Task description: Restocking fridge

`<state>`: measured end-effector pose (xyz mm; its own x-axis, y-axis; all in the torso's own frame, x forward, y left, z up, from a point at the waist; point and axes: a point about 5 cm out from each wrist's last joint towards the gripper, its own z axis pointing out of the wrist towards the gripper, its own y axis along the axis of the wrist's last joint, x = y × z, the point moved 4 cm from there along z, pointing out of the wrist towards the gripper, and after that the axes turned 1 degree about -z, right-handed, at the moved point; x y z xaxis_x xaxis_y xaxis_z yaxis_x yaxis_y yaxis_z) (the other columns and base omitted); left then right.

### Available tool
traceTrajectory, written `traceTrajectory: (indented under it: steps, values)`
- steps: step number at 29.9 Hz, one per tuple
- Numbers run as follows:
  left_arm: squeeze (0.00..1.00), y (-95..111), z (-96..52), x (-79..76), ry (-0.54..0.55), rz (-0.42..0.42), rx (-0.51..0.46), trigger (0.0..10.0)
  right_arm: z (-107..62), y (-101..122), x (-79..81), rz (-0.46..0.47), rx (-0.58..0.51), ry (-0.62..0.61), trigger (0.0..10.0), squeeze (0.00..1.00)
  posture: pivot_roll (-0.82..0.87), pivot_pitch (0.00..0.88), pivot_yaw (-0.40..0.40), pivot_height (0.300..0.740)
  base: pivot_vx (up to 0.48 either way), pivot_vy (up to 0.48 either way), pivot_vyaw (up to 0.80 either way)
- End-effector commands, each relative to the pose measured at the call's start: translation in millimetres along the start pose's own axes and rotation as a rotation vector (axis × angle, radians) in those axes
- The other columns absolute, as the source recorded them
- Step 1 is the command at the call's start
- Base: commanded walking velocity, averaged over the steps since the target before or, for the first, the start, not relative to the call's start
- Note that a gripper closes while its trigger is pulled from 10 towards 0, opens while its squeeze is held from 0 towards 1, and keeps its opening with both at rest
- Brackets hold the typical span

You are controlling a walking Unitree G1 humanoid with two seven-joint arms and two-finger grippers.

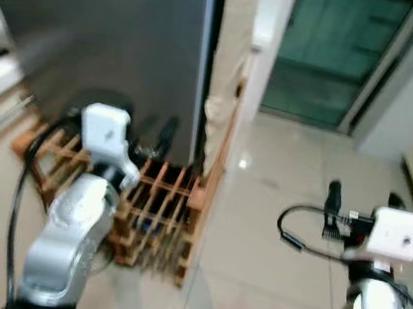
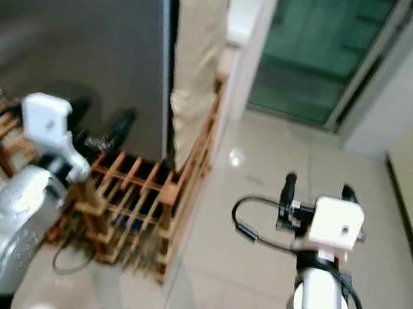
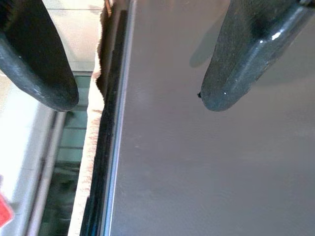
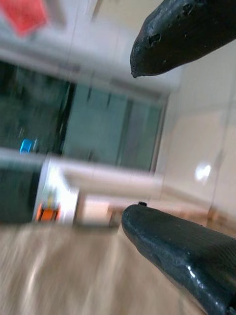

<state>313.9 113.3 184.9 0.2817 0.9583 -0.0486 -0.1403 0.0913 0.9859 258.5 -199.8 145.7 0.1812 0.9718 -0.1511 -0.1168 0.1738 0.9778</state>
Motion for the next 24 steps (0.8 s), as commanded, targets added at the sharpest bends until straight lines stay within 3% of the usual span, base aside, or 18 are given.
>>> traceTrajectory:
  steps: [1, 8, 12, 17, 19, 24]
  values:
    - [0.0, -9, 3.6, -0.9, -0.003, 0.011, 0.034, 10.0, 0.7, -1, -1.5, -0.005, 0.004, -0.009, 10.0, 0.0, -0.16, 0.018, 0.034, 0.736, 0.0, -0.48, 0.72]
    - [0.0, -8, 28.8, -7.3, -0.009, 0.011, 0.033, 10.0, 1.3, -4, 1.5, 0.011, 0.017, -0.012, 10.0, 0.0, -0.17, 0.026, 0.041, 0.736, 0.047, -0.442, 0.58]
    - [0.0, -1, 44.3, -8.4, -0.009, 0.025, 0.02, 10.0, 3.8, -2, 3.5, 0.002, 0.011, -0.011, 10.0, 0.0, -0.18, 0.026, 0.046, 0.736, 0.078, 0.0, 0.0]
    - [0.0, -16, 34.4, 0.6, 0.023, -0.047, 0.061, 10.0, 5.0, 2, 1.5, -0.01, -0.014, -0.009, 10.0, 0.02, -0.19, 0.036, 0.051, 0.736, 0.0, -0.096, 0.32]
    - [0.0, -17, 35.7, -5.1, 0.007, -0.047, 0.061, 10.0, 5.6, 2, 1.9, -0.006, -0.008, -0.009, 10.0, 0.08, -0.19, 0.038, 0.049, 0.736, 0.0, -0.48, 0.76]
    - [0.0, -16, 42.2, -13.6, -0.013, -0.03, 0.054, 10.0, 6.8, 2, 3.7, -0.004, -0.006, -0.003, 10.0, 0.11, -0.19, 0.038, 0.048, 0.736, 0.0, -0.477, 0.74]
